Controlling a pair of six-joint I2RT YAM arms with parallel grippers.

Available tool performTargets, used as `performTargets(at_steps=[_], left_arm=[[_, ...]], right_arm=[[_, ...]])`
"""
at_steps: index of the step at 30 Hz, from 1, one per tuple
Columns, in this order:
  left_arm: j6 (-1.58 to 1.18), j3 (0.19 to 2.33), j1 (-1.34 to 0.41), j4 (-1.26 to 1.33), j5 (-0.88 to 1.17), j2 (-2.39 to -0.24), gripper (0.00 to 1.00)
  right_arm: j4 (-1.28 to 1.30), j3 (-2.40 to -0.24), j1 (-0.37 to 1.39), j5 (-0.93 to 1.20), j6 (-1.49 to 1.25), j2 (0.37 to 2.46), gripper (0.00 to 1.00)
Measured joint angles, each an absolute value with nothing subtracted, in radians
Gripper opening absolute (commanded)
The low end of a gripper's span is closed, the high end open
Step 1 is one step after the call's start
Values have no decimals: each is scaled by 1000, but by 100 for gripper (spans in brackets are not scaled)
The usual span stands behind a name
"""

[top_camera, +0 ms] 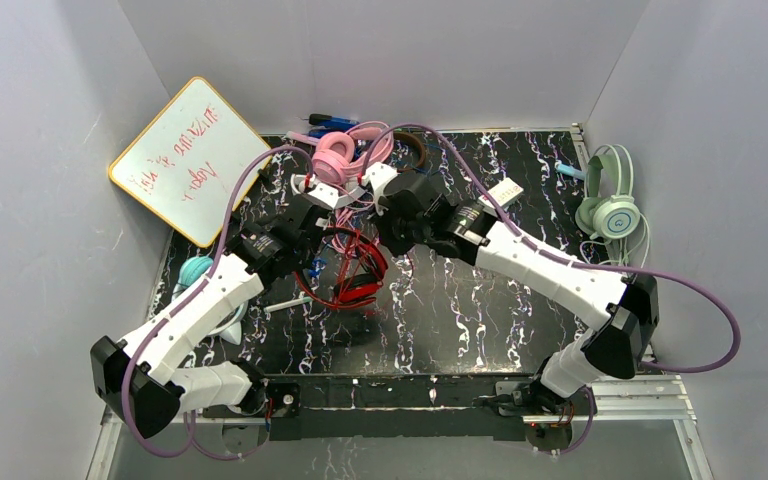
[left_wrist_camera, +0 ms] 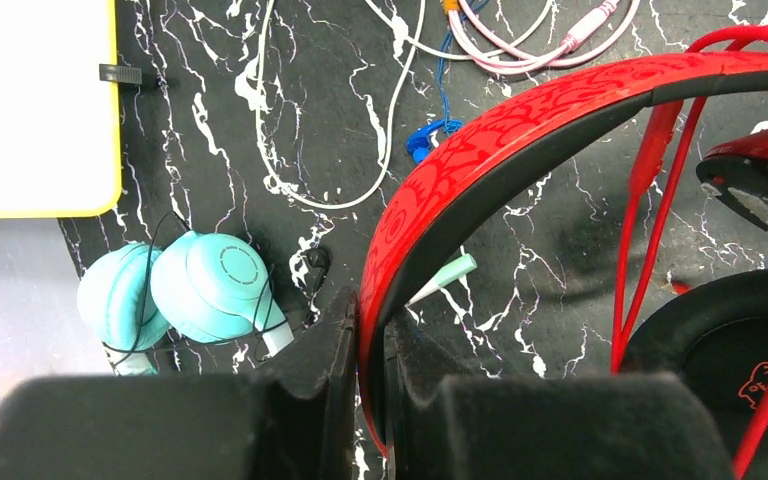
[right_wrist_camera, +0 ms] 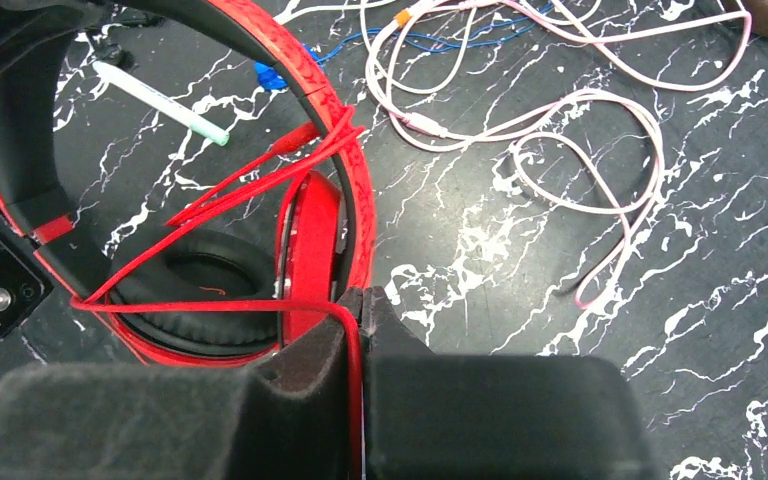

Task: Wrap the headphones
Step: Wrap the headphones cable around the headphones.

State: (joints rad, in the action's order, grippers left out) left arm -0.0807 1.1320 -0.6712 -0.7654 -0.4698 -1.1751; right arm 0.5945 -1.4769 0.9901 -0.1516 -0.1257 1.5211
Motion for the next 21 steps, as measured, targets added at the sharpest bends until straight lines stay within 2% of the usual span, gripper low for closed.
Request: performTargets(at_steps=[13,21], left_arm=[[-81,1157,-677,-809,-319,-1175,0],[-98,1206,-690,-846,-178,-1173,0]], right_arm=[[569,-1462,882,-109,-107,1521,10],[501,-1402,767,30,-118,1509,8]])
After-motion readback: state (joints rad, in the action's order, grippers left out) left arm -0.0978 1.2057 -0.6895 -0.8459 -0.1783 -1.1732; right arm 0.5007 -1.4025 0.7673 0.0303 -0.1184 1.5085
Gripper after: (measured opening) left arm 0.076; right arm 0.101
